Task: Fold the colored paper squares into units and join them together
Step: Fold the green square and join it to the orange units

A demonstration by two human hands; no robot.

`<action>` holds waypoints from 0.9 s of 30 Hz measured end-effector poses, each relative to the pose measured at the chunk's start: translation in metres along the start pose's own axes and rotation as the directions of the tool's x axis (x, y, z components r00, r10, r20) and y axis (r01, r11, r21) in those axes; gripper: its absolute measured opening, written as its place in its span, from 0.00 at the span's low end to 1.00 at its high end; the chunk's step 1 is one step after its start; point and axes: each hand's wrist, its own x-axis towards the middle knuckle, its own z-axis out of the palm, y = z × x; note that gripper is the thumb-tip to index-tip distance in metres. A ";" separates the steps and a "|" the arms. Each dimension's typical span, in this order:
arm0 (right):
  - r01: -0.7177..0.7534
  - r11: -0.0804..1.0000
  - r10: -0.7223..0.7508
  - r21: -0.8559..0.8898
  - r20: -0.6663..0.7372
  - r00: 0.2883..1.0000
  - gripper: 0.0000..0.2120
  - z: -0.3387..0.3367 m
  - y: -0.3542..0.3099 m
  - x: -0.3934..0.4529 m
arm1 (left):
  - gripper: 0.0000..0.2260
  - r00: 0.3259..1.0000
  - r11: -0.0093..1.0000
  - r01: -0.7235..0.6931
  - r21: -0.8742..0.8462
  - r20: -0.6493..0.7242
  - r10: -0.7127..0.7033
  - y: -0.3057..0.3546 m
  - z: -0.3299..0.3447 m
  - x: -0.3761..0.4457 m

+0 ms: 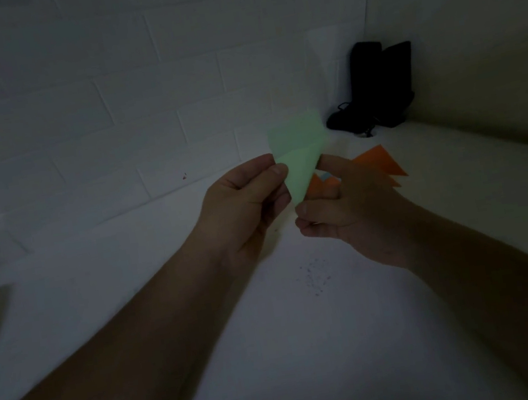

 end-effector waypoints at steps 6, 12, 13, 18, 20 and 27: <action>-0.005 1.000 0.004 -0.022 -0.008 1.000 0.28 -0.001 -0.004 0.000 | 0.09 1.000 0.998 -0.018 0.065 0.022 0.017 0.000 0.002 -0.003; 0.016 0.997 -0.006 0.072 -0.141 0.990 0.31 -0.008 -0.005 0.005 | 0.08 0.999 0.987 -0.025 0.157 0.039 0.019 -0.002 0.002 -0.002; 0.020 0.997 -0.009 0.071 -0.141 0.990 0.32 -0.009 -0.005 0.006 | 0.09 0.999 0.986 -0.027 0.165 0.043 0.021 -0.002 0.002 -0.002; 0.036 0.998 -0.030 0.048 -0.133 0.991 0.32 -0.014 -0.005 0.007 | 0.10 0.998 0.983 -0.040 0.180 0.047 0.032 -0.002 0.001 -0.003; 0.057 0.994 -0.045 0.097 -0.120 0.992 0.31 -0.018 -0.008 0.006 | 0.12 0.999 0.979 -0.046 0.196 0.038 0.039 -0.003 0.001 -0.002; 0.059 0.979 -0.032 0.194 -0.138 0.990 0.28 -0.022 -0.007 0.009 | 0.10 0.998 0.978 -0.051 0.203 0.039 0.044 -0.004 0.002 -0.001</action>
